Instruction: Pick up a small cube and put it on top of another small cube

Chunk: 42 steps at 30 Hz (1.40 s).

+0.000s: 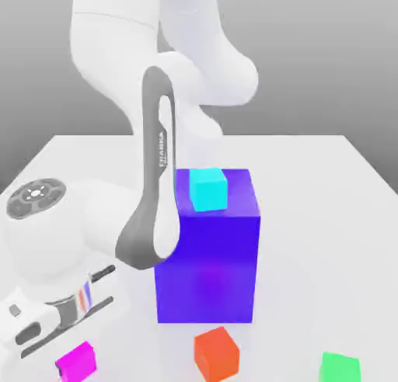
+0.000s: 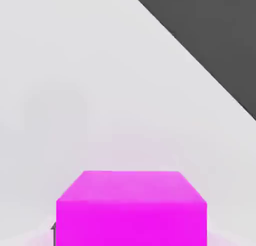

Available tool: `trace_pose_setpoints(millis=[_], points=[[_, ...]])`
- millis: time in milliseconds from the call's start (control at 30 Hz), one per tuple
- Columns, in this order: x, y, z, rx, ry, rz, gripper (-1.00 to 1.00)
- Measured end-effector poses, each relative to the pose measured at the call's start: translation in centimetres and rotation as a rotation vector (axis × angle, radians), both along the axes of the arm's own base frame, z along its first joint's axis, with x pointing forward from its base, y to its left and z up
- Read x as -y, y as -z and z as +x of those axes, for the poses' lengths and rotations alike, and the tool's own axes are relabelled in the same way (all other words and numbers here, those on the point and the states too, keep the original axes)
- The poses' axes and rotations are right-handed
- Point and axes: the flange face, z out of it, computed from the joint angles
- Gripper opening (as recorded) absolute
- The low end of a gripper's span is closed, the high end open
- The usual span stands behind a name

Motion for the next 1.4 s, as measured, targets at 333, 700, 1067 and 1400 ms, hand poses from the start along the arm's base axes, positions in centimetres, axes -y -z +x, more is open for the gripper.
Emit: trace_pose_setpoints(millis=[333, 700, 1067, 1400], points=[[-0.4, -1.4, -0.1, -0.032, 0.010, 0.058, -1.00], [-0.5, -6.6, 0.3, -0.001, -0.013, 0.004, -1.00], [-27.3, -10.5, 5.2, 0.000, -0.622, 0.004, -1.00], [-37.9, -6.6, 4.0, 0.005, -0.851, -0.003, 1.00]])
